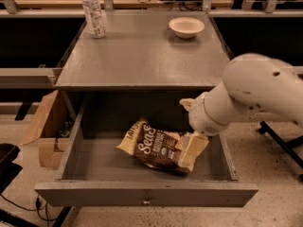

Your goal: Pick brown chip bag from top drawer and place on counter

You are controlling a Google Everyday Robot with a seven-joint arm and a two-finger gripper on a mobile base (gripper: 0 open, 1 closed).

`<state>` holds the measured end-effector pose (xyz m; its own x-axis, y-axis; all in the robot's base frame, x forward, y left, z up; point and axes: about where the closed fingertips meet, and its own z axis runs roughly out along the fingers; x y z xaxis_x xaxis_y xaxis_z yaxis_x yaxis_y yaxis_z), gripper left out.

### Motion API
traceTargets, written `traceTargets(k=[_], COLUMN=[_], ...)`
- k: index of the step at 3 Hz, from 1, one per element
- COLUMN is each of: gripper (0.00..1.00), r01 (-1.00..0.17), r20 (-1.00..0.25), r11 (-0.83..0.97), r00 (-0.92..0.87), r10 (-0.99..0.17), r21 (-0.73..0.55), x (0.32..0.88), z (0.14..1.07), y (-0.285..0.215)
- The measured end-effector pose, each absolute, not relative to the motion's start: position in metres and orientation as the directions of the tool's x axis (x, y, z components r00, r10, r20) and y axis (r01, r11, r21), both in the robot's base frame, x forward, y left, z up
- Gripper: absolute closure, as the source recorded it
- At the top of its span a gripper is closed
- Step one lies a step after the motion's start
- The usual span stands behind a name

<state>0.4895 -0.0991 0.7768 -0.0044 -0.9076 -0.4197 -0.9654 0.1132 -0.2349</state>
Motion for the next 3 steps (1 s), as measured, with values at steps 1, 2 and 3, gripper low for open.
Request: traceTargets(k=[1, 2, 3], gripper=[0.0, 0.0, 0.14], r01=[-0.97, -0.982, -0.991], r20=[-0.458, -0.46, -0.433], r11=[0.12, 0.115, 0.099], r00=[-0.01, -0.033, -0.051], r10=[-0.889, -0.887, -0.9], r21=[-0.213, -0.15, -0.089], x=[0.516, 0.532, 0.535], z=[0.727, 0.68, 0.638], y=[-0.062, -0.029, -0.005])
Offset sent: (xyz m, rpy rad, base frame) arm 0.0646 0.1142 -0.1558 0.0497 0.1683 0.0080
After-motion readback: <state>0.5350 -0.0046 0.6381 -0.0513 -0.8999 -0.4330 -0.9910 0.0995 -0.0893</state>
